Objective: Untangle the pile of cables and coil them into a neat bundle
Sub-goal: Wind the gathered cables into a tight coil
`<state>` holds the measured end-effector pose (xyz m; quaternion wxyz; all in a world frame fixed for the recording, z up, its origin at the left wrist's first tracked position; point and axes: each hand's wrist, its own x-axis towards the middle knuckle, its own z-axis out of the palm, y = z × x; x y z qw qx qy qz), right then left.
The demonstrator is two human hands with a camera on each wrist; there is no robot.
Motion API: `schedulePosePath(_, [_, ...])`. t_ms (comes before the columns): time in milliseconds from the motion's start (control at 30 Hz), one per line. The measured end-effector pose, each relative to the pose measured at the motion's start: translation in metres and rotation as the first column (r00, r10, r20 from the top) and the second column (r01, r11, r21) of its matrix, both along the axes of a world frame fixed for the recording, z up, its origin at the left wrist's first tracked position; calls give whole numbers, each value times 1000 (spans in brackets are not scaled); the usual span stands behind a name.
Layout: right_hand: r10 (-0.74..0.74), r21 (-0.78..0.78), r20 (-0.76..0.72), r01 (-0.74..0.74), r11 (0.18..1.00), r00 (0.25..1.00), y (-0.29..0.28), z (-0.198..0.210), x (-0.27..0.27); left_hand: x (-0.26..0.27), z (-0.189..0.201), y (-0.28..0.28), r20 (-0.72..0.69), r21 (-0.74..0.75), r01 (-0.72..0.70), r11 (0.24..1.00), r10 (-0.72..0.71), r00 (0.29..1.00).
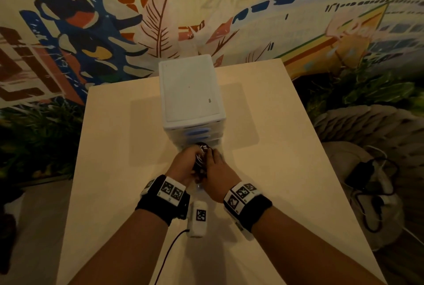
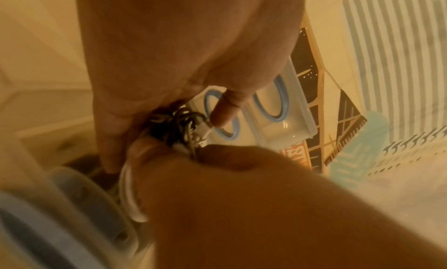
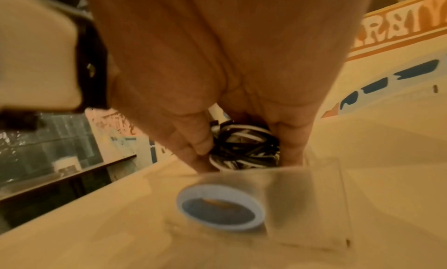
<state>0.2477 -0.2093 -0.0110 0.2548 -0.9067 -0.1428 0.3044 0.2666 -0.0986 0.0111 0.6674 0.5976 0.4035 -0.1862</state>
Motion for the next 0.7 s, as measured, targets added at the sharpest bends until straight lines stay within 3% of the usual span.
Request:
schedulePosePath(33, [31,-32,27,-30,999,999,3,-10,-3,3,-1,2,-13,61,6,998,-5,1000])
schedulePosePath(67, [49,-54,61,-46,997,997,5,-19,-6,5,2,4,-4,176,114,978,-115,993])
schedulePosePath(133, [41,-66,110,-34,997,993,10,-39,-9,5,1,9,-123,364,413,835,-396,910])
schedulePosePath(167, [34,-70,129,-25,997,991,11,-46,-11,6,-3,13,-187,456,513,727,-485,854])
schedulePosePath(233, [19,-51,149,-12,999,989,12,-53,-13,4,-7,19,-243,597,589,545,-576,780])
schedulePosePath(300, [23,-38,180,-17,999,983,11,-53,-15,0,-10,21,-326,719,625,303,-647,689])
schedulePosePath(400, [64,-93,231,-43,995,971,10,-43,-20,-3,-12,21,-392,790,602,116,-660,641])
schedulePosePath(533, [74,-126,279,-40,991,957,10,-25,-26,-12,-9,26,-426,829,560,-4,-653,626])
schedulePosePath(700, [82,-135,257,-48,990,963,13,-24,-25,-14,-6,36,-402,844,535,-24,-689,603])
